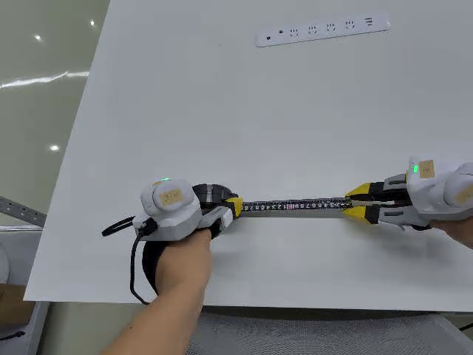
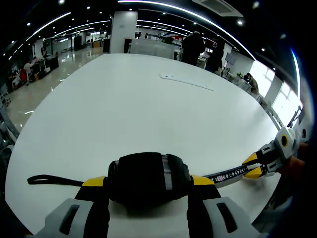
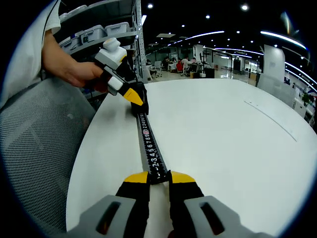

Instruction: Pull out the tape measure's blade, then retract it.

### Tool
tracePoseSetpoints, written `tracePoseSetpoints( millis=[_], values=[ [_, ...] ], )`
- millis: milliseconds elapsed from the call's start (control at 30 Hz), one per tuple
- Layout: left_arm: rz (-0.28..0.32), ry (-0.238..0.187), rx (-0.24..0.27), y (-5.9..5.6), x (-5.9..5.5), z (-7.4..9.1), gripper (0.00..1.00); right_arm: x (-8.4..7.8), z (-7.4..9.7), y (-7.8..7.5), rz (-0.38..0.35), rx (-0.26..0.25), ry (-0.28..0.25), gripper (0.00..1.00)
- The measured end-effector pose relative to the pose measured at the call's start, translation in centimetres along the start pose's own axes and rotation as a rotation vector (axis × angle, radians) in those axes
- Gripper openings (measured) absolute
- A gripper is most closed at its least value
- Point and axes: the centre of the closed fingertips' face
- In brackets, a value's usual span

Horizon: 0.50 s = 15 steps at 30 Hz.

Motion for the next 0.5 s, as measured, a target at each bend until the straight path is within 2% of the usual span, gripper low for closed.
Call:
tracePoseSetpoints(
  millis=[267, 500],
  values=[
    [0.003, -0.005, -0.001, 0.0, 0.0, 0.0, 0.61, 0.4, -0.5, -0.1, -0.011, 0.021, -0.018, 0.12],
    [0.006, -0.003, -0.002, 0.0, 0.0, 0.0, 0.61, 1.7, -1.9, 0.7, -0.007, 0.05, -0.042, 0.12]
  ],
)
Point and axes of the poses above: the centre of the closed fingertips' face, and the gripper's own axes: z roughly backward along the fingers, y roughly to its left, x roughly out of its top, and after that the axes turned 8 degrees about -x, right-handed
